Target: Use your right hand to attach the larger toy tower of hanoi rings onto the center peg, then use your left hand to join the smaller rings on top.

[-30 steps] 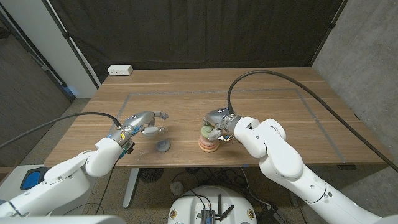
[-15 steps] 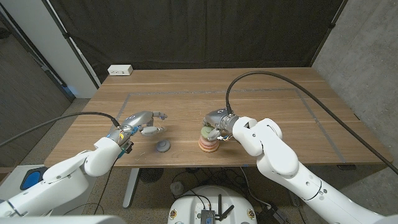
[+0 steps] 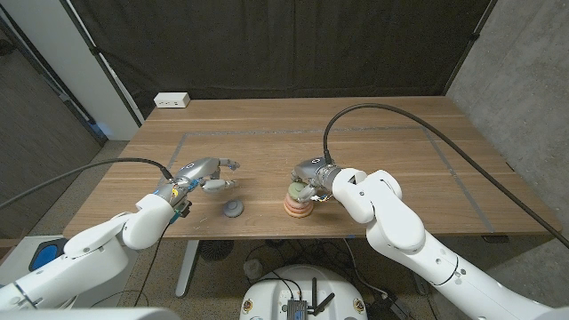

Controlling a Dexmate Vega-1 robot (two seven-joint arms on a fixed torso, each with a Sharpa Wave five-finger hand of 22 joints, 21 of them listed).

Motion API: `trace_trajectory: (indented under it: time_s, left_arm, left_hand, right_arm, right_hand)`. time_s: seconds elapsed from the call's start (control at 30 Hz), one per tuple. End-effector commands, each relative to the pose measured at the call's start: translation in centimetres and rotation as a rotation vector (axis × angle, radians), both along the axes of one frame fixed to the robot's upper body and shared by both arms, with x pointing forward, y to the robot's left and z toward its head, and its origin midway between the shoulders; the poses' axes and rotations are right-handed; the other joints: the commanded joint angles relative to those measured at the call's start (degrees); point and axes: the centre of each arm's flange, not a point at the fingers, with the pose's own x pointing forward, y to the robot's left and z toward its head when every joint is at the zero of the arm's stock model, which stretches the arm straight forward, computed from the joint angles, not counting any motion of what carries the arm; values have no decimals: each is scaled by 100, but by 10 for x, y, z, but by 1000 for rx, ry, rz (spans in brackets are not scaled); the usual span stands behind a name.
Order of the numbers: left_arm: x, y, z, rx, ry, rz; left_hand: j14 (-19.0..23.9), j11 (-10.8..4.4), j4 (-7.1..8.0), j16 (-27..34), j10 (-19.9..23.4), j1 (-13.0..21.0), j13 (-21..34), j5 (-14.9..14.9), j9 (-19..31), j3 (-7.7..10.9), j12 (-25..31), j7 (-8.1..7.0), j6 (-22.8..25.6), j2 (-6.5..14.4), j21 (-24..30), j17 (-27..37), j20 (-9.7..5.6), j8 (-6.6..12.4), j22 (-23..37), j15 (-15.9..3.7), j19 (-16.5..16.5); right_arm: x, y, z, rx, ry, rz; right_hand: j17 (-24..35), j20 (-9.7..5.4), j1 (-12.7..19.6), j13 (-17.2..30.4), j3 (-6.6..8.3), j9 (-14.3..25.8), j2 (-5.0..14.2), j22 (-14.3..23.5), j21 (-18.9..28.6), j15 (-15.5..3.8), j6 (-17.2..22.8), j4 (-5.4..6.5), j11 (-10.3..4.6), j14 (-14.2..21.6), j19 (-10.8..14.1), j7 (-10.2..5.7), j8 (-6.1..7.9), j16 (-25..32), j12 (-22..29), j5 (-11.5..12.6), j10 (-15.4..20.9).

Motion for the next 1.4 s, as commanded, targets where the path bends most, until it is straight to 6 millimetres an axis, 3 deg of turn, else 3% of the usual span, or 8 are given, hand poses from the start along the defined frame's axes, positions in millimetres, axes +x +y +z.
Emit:
trace_trajectory:
  time_s: [0.03, 0.97, 1.4]
  left_arm:
    - [4, -1, 2, 2, 3, -5]
    - [8, -3, 5, 16, 6, -21]
    - [6, -4, 3, 17, 6, -20]
  left_hand:
    - [30, 9, -3, 16, 57, -31, 21, 10, 8, 58, 9, -21, 60, -1, 40, 15, -692, 0, 21, -607, 37]
    - [44, 15, -6, 32, 68, -34, 23, 11, 11, 87, 2, -26, 73, -6, 48, 14, -694, -2, 19, -608, 47]
    - [32, 16, -7, 20, 76, -35, 26, 14, 12, 98, 0, -28, 76, -8, 49, -5, -696, -3, 19, -608, 44]
  right_arm:
    - [2, 2, -3, -3, 9, -2]
    - [4, 3, -14, -27, -2, -29]
    - [3, 2, -16, -46, -11, -45]
  right_hand:
    - [-17, -233, 225, 10, 143, 26, 291, 12, -8, -21, 98, 101, -297, -52, 13, -89, 8, -9, 18, 36, 303]
    - [18, -232, 211, 46, 139, 61, 287, -6, -22, -19, 47, 103, -349, -42, -11, -132, -4, 21, 12, 52, 274]
    - [1, -229, 121, 55, 99, 91, 217, -17, -31, -19, -92, 122, -315, -114, -41, -144, -51, -29, -56, 56, 73]
